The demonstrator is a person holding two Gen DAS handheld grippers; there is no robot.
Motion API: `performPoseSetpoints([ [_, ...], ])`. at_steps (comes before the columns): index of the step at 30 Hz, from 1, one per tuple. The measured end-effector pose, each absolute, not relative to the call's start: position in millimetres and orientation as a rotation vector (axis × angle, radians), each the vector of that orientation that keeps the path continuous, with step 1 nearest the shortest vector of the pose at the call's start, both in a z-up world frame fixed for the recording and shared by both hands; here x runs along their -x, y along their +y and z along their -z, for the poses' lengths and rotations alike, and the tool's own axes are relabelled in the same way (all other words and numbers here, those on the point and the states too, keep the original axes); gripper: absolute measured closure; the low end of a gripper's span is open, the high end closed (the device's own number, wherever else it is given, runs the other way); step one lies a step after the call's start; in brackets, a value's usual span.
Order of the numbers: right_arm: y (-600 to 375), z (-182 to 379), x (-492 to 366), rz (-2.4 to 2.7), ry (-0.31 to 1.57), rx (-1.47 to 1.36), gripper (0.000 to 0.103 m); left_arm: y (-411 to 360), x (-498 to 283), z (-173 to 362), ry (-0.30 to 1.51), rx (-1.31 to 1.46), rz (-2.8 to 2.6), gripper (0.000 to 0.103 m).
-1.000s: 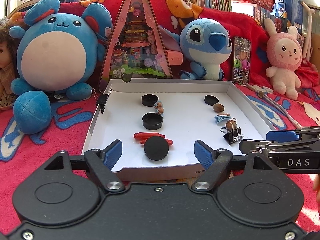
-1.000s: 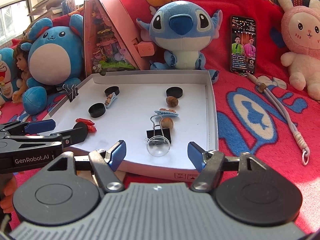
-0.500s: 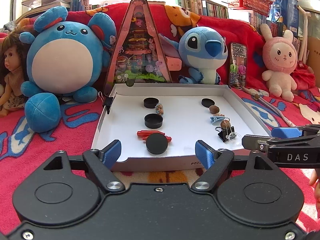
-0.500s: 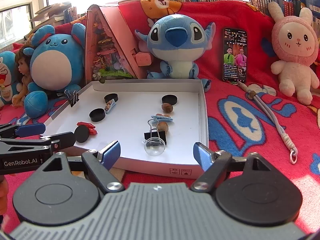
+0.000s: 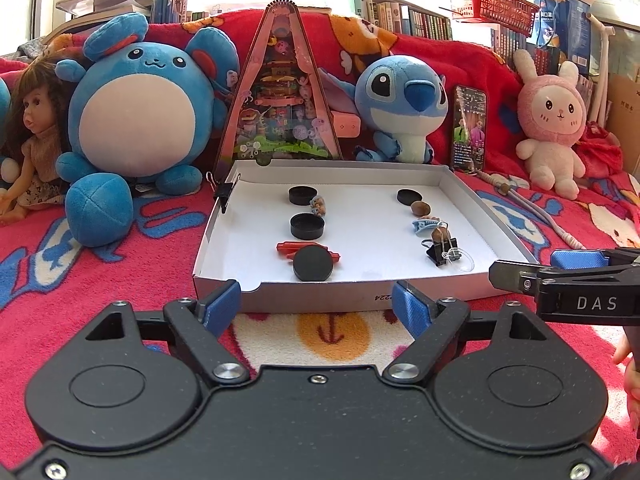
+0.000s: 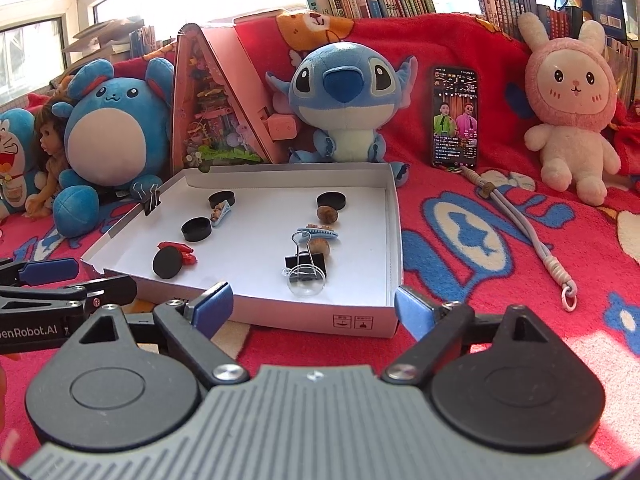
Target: Organize rigid objects
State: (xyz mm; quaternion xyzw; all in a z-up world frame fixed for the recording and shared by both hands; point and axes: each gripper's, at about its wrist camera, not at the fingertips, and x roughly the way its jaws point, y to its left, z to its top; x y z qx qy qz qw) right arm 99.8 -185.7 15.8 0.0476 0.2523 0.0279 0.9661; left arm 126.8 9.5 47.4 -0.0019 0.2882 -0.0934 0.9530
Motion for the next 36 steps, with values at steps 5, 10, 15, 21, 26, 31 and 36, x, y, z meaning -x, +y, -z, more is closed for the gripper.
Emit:
performPoseSetpoints([
  [5, -186.4, -12.3, -89.9, -0.047, 0.503, -0.107, 0.009, 9.9, -119.2, -44.1, 0.584, -0.006, 0.184, 0.021],
  [10, -183.3, -9.4, -81.1, -0.047, 0.493, -0.095, 0.007, 10.4, -114.4, -38.4, 0.601, -0.001, 0.183, 0.021],
  [15, -181.9, -5.4, -76.0, -0.042, 0.494, -0.093, 0.007, 10.1, -111.9, -33.4, 0.616, -0.002, 0.178, 0.021],
  [21, -181.7, 2.9, -72.0, -0.033, 0.508, -0.091, 0.006, 9.3, -108.5, -27.3, 0.631, -0.01, 0.172, 0.021],
  [26, -183.0, 9.7, -71.3, -0.025, 0.525, -0.102, 0.006, 8.5, -108.0, -23.0, 0.639, -0.014, 0.163, 0.021],
  [31, -183.0, 15.1, -72.8, -0.013, 0.536, -0.102, 0.004, 5.8, -109.6, -18.9, 0.648, -0.026, 0.154, 0.021],
  [36, -180.3, 18.4, -77.4, -0.014, 0.552, -0.094, 0.002, 4.5, -113.6, -15.9, 0.657, -0.02, 0.133, 0.02],
])
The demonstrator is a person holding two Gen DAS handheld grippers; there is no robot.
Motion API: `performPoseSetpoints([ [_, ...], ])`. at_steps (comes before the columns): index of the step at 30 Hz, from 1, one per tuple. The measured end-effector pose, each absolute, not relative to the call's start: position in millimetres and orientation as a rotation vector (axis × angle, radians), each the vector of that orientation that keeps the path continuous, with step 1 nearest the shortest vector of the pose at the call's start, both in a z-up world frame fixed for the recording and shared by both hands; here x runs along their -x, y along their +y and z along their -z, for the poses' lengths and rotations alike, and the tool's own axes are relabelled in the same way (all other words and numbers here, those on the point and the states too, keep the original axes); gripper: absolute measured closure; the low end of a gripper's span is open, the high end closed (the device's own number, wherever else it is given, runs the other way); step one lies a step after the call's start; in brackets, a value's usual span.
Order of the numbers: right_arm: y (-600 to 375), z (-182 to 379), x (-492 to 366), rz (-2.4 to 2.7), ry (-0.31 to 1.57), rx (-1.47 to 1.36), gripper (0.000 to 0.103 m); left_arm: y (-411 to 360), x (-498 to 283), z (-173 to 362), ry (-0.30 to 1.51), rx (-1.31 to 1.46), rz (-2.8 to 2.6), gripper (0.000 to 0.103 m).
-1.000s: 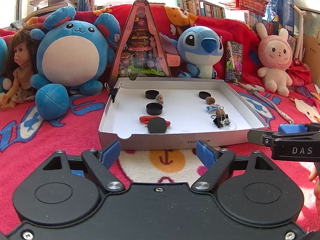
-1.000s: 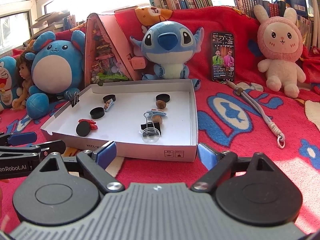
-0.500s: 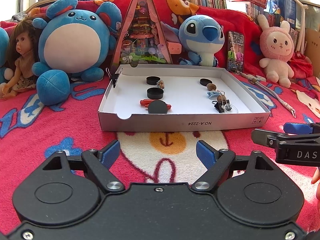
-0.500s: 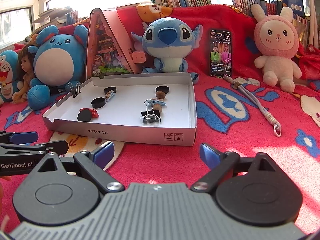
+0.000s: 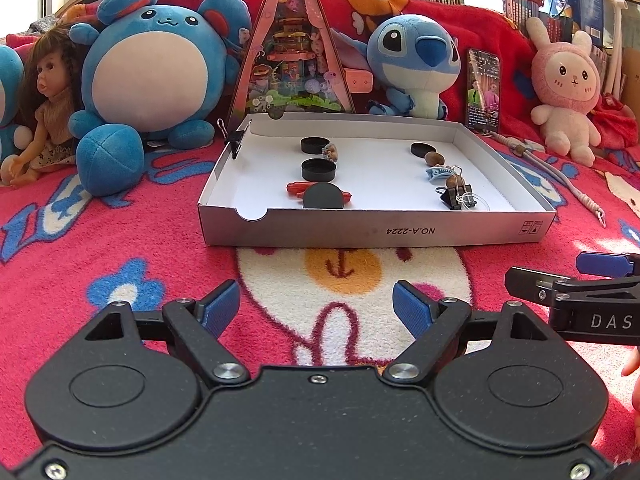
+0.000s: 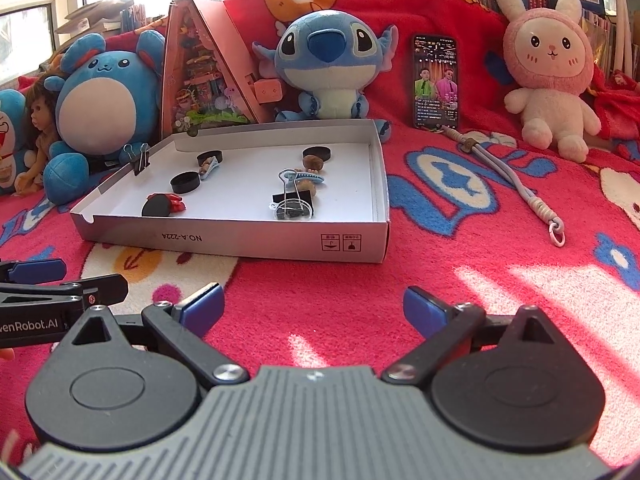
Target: Organize rigid objects
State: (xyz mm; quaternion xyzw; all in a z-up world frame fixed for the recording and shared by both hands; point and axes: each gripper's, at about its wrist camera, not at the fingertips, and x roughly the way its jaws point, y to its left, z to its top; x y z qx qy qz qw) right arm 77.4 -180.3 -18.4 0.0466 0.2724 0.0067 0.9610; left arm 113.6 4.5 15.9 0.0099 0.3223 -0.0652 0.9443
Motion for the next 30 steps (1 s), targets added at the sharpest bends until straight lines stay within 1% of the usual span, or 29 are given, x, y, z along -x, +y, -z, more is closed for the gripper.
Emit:
performPoseSetpoints([
  [12, -173.5, 20.8, -90.0, -0.002, 0.562, -0.079, 0.0, 5.5, -124.5, -8.6, 0.675, -0.052, 0.097, 0.019],
  [30, -168.2, 31.3, -102.4, 0.008, 0.591, -0.062, 0.0, 10.8, -130.9, 0.6, 0.67, -0.053, 0.081, 0.01],
])
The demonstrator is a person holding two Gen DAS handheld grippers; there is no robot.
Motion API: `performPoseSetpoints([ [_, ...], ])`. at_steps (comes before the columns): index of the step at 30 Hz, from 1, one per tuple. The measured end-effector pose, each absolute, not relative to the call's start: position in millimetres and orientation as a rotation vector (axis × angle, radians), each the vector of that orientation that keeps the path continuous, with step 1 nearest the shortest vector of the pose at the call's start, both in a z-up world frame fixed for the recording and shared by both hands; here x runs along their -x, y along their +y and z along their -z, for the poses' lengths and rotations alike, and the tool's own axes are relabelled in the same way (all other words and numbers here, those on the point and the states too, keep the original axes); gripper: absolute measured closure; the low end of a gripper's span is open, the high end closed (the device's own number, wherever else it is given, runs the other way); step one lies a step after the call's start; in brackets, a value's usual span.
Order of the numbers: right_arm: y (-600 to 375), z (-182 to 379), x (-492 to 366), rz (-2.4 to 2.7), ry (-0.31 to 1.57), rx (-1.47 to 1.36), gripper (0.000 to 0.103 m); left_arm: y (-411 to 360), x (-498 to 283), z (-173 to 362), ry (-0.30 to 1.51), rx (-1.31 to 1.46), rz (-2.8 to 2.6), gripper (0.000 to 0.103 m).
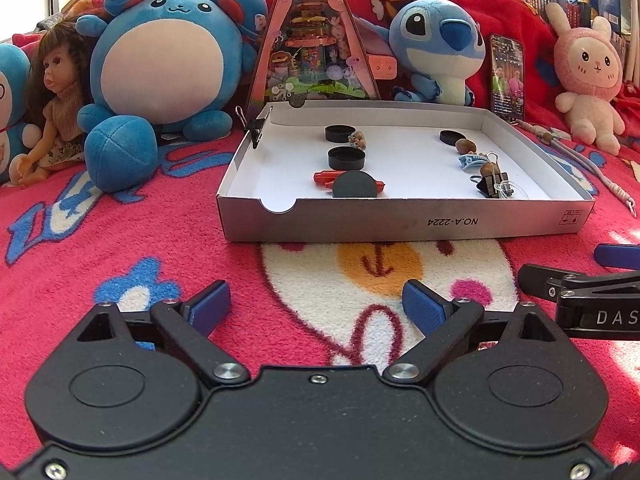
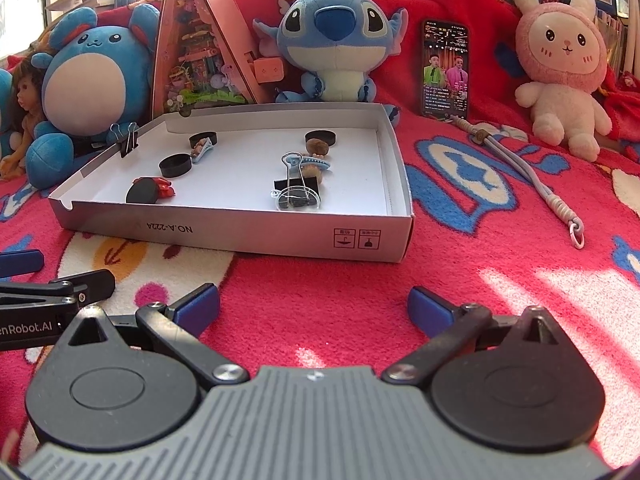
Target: Organize rigid objects
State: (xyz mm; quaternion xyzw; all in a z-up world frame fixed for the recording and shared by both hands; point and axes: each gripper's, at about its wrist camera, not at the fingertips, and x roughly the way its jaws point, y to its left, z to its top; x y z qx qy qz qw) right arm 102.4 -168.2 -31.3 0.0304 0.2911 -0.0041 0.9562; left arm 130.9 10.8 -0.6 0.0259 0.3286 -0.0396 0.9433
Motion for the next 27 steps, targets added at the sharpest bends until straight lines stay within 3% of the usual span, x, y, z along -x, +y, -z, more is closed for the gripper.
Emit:
performPoseSetpoints([
  [14, -164.2, 35.0, -102.5, 0.018, 0.596, -0.031, 0.0, 14.4, -133.5, 3.5, 0.684, -0.029, 0.068, 0.0],
  [27, -162.8, 35.2, -102.7, 0.022, 0.599, -0.022, 0.0, 14.9, -133.7, 3.8, 0.686, -0.027, 0.067, 0.0],
])
